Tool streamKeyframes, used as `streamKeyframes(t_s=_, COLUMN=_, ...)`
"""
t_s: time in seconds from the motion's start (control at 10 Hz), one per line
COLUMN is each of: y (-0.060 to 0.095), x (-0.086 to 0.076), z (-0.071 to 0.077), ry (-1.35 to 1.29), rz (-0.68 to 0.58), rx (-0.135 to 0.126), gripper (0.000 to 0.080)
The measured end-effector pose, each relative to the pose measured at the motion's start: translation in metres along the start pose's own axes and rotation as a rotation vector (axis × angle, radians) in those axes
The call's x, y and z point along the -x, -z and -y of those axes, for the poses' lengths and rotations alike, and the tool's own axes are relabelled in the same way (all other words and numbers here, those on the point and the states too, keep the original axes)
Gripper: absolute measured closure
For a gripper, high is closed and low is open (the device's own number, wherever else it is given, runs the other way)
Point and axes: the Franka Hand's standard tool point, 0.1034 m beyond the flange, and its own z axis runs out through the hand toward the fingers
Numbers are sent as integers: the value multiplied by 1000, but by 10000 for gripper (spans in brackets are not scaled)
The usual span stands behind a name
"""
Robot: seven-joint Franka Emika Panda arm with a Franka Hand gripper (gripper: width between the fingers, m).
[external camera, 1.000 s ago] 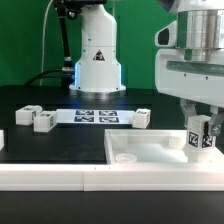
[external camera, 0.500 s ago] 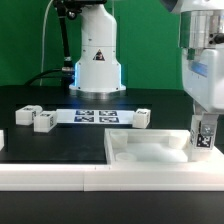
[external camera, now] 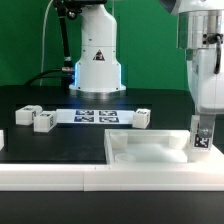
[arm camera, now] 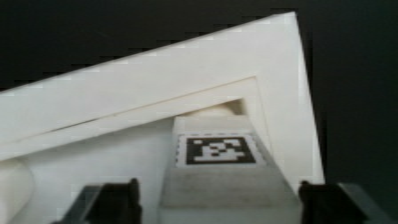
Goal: Assemble one leg
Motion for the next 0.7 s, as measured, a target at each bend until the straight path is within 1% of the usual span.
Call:
streamKeyframes(t_s=0.1, y=0, x=0, z=0, ry=12, rz=0, rx=0, gripper=214)
streamKeyframes(t_s=0.2, y=0, x=0, z=0, ry=61, rz=0, rx=0, gripper=167)
streamKeyframes(t_s=0.4, y=0, x=0, z=0, ry=132, rz=0, rx=0, gripper=153)
streamKeyframes(t_s=0.7, y=0, x=1, z=0, ry=135, rz=1, rx=0, gripper=151)
